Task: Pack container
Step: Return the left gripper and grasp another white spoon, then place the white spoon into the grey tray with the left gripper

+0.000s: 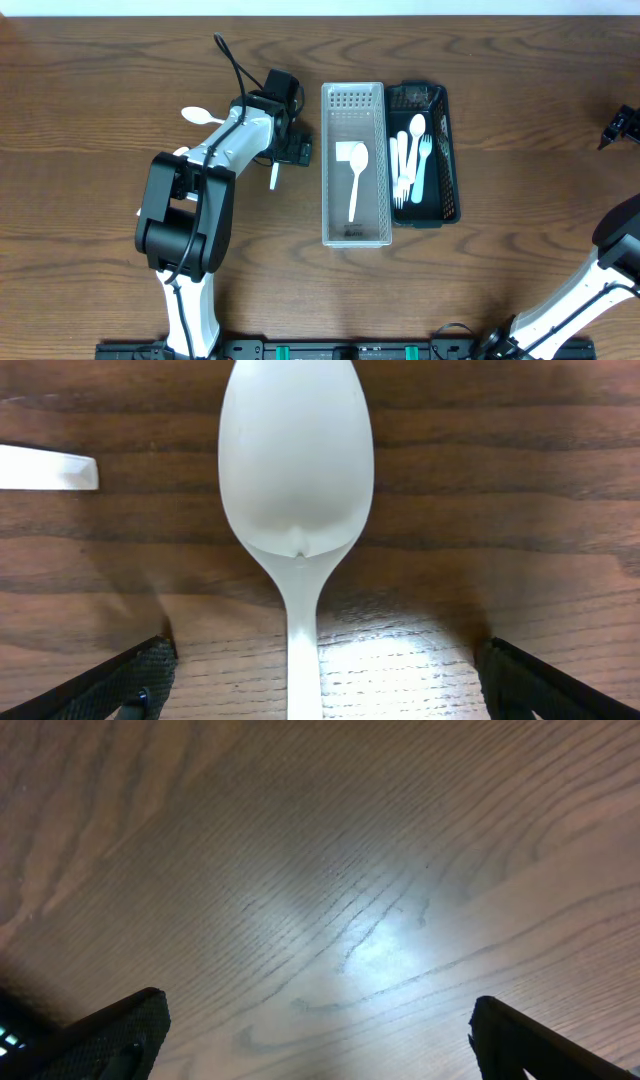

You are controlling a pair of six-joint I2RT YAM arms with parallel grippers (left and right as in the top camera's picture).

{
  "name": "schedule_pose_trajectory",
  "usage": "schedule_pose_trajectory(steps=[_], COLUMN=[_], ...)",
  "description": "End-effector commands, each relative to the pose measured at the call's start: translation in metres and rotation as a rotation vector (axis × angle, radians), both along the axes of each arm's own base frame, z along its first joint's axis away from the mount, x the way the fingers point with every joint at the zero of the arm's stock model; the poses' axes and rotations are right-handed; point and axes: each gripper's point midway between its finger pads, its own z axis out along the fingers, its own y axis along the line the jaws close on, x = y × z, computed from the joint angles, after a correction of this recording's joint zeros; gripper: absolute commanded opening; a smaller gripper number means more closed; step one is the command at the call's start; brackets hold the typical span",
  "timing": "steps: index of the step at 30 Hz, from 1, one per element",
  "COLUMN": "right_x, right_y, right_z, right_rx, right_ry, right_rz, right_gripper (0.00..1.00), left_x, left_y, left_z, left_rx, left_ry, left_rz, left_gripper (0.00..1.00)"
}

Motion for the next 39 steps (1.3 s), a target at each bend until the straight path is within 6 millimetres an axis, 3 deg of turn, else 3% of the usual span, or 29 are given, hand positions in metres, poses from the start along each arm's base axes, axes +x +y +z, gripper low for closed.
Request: schedule_pose_trajectory(steps=[1,3,8,14,16,19,22,24,33,35,39], right_x=[-0.001,-0.001,-0.001,-0.001,-0.001,-0.001,-0.001,-0.001,-0.001,-0.001,-0.001], right_y=[-0.001,-0.001,-0.001,-0.001,-0.001,-0.001,-0.001,-0.001,-0.001,-0.001,-0.001], right_z=[-0.001,-0.001,-0.001,-0.001,-0.001,-0.001,-0.001,-0.001,-0.001,-0.001,-0.001], right_rx=[0.001,0.001,0.001,0.001,0.001,0.001,0.001,0.001,0.001,0.001,0.001], right_ry=[0.002,0.002,0.002,0.002,0.002,0.002,0.002,0.002,0.002,0.002,0.002], right_rz=[-0.016,-0.016,-0.016,-0.016,-0.016,-0.016,-0.016,-0.016,-0.016,-0.016,-0.016], right_gripper=[0.99,0.99,0.99,0.99,0.99,0.99,0.99,0.99,0.99,0.99,0.99], left_x=[-0.005,-0.006,-0.006,-0.005,-0.003,0.001,0.005,0.007,0.021,0.027,0.044], left_y=[0.003,0.003,0.003,0.004,0.005,0.009,0.013,0.013,0.010,0.009,0.004], left_z=[-0.014,-0.015,-0.017,-0.017,-0.017,-0.016,-0.013,-0.012,0.002,0.014,0.058], left_rx=[0.007,0.007,0.009,0.012,0.012,0.033,0.058,0.059,0.048,0.039,0.010], left_ry=[0.037,0.039,0.044,0.038,0.032,0.015,-0.002,-0.008,-0.052,-0.079,-0.168], left_rz=[0.012,0.011,0.012,0.012,0.016,0.022,0.027,0.025,0.021,0.025,0.029], left_gripper=[0.98,0.97,0.61,0.37,0.34,0.20,0.19,0.08,0.06,0.06,0.06])
